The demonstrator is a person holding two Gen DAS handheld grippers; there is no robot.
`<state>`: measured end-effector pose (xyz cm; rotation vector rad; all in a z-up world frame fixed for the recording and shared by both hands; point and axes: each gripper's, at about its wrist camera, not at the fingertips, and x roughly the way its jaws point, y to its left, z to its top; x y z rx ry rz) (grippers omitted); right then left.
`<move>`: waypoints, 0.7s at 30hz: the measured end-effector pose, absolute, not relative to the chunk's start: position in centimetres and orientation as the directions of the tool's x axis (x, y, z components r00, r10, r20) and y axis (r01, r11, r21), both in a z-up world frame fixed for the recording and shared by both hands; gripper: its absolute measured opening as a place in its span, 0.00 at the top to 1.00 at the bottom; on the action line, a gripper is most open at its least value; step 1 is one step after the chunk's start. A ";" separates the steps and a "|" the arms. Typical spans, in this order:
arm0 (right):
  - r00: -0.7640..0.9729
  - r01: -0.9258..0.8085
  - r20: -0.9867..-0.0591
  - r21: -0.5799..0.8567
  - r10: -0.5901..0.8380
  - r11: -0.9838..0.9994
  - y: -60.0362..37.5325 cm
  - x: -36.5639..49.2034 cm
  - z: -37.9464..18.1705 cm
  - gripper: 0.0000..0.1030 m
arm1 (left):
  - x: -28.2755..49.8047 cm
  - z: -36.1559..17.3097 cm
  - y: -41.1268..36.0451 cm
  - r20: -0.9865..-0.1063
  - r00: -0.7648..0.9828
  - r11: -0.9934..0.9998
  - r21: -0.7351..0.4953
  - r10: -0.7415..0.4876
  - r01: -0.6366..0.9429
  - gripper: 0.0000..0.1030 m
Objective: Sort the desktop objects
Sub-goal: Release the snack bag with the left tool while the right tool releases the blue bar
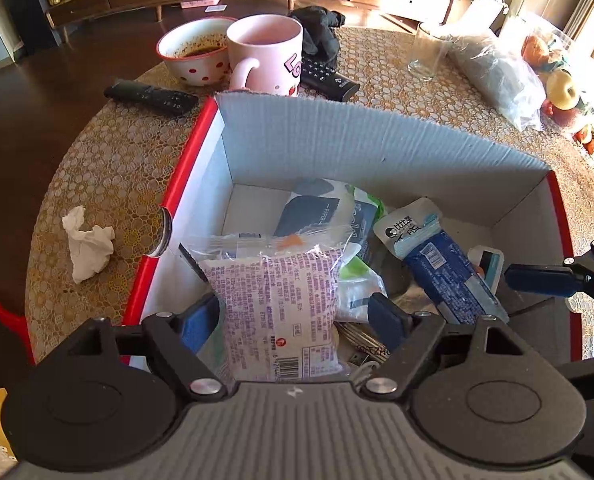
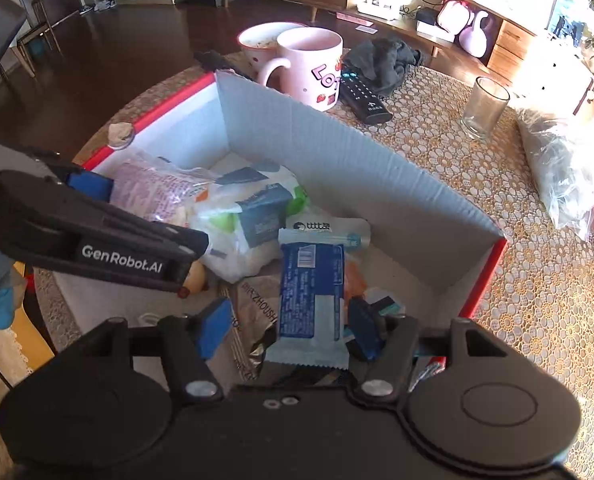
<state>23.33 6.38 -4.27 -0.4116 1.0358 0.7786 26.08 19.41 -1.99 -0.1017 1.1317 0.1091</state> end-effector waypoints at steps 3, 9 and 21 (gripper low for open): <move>0.284 -0.740 -0.878 0.056 0.386 0.670 6.0 23.1 -3.7 0.37 | 25.7 -1.5 19.2 -0.904 0.426 0.990 -0.015 0.047 -0.142 0.21; 0.274 -0.750 -0.866 0.079 0.417 0.657 5.2 22.2 -2.7 0.23 | 24.7 -0.7 19.2 -0.901 0.432 0.990 -0.032 0.031 -0.138 0.21; 0.292 -0.774 -0.821 0.098 0.491 0.625 2.8 19.3 -0.3 0.06 | 22.1 1.0 18.4 -0.886 0.464 0.989 -0.081 -0.015 -0.123 0.01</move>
